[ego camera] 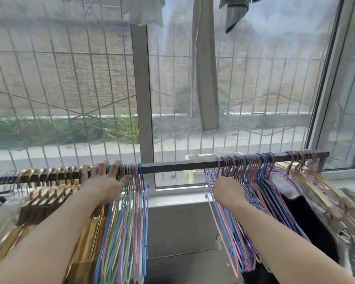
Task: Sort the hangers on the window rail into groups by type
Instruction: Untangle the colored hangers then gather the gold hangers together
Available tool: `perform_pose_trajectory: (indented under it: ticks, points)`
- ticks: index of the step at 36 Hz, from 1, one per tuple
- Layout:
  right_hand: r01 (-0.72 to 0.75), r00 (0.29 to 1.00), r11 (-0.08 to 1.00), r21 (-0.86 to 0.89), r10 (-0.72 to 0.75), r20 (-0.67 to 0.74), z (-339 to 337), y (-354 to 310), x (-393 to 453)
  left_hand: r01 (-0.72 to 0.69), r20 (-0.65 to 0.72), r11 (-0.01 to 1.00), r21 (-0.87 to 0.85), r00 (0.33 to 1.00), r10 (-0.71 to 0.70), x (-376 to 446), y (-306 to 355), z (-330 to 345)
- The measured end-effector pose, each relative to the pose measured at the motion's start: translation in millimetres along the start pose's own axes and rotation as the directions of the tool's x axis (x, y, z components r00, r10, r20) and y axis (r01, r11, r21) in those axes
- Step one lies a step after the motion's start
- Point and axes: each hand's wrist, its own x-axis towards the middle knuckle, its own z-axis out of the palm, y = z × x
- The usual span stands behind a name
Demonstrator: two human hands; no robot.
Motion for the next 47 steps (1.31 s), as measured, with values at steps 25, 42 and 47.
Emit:
perform_pose_trajectory:
  ticks: [25, 42, 47]
  points:
    - [0.11, 0.98, 0.982, -0.151, -0.132, -0.147, -20.7, -22.5, -13.9, -0.108, 0.126, 0.992, 0.06, 0.987, 0.1, -0.6, -6.4, -14.0]
    - [0.016, 0.832, 0.79, 0.613, -0.35, 0.43, 80.3, -151.1, -49.2, -0.14, 0.132, 0.988, 0.069, 0.983, 0.13, -2.6, -15.1, -8.0]
    - [-0.025, 0.898, 0.712, 0.702, -0.292, 0.328, 97.8, -160.7, -50.5, -0.146, 0.112, 0.987, 0.065, 0.984, 0.138, -0.1, -19.8, -8.7]
